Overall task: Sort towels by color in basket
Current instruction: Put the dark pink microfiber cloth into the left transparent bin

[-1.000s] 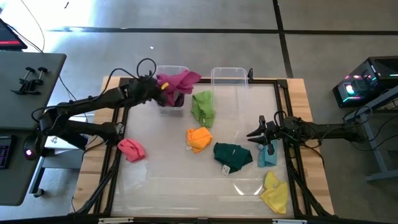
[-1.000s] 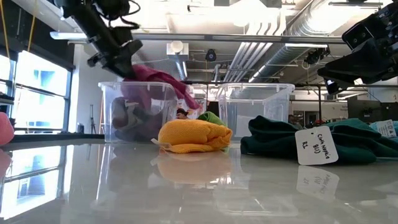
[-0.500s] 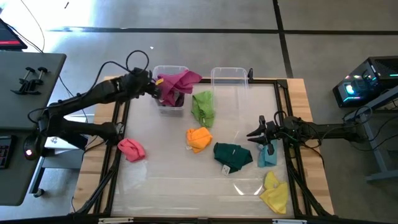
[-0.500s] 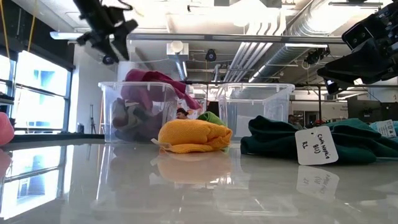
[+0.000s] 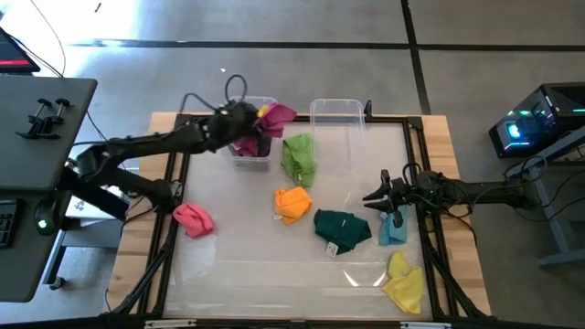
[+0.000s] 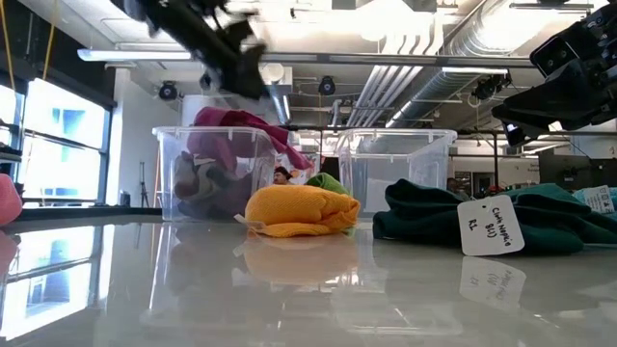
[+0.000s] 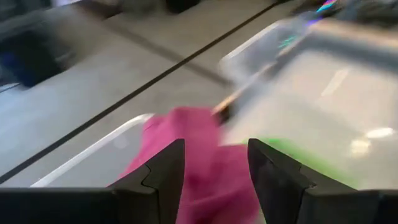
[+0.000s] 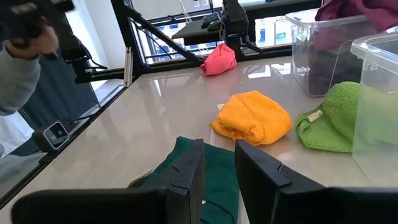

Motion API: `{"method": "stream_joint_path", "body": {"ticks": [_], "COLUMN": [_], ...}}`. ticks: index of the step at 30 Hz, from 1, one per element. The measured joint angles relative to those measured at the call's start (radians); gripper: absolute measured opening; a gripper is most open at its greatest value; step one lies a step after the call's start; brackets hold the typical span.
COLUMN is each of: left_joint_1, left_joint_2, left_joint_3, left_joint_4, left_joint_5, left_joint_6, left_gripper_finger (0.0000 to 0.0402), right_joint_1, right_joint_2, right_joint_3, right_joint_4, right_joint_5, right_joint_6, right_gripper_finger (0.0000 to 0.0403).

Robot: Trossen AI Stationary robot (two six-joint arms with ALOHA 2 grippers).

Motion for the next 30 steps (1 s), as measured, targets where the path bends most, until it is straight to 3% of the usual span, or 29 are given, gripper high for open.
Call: {"method": "stream_joint_path", "body": {"ticks": [3,11,17,30], "left_joint_1": [0.038,0.129,0.168,0.196], "left_joint_2": [0.067,0.121,0.156,0.193], "left_joint_3": [0.0,0.0,0.0,0.0], "left_joint_4": [-0.013,-0.177,-0.213,-0.221], "left_joint_5": [-0.07,-0.07,0.023,0.036], "left_joint_6": [-0.004,-0.152,-0.202,-0.227], "left_gripper_finger": [0.0161,0.0161,0.0161,0.0161], "right_joint_1": [0.0,0.0,0.0,0.0], "right_joint_2": [0.0,0.0,0.0,0.0], "right_joint_3": [0.0,0.0,0.0,0.0], "right_joint_4": [0.0,0.0,0.0,0.0], "right_joint_5": [0.0,-0.003,-0.003,-0.002], "right_joint_6": [0.0,0.0,0.0,0.0], "right_gripper_finger": [0.0082,0.0082,0.0082,0.0082]}}
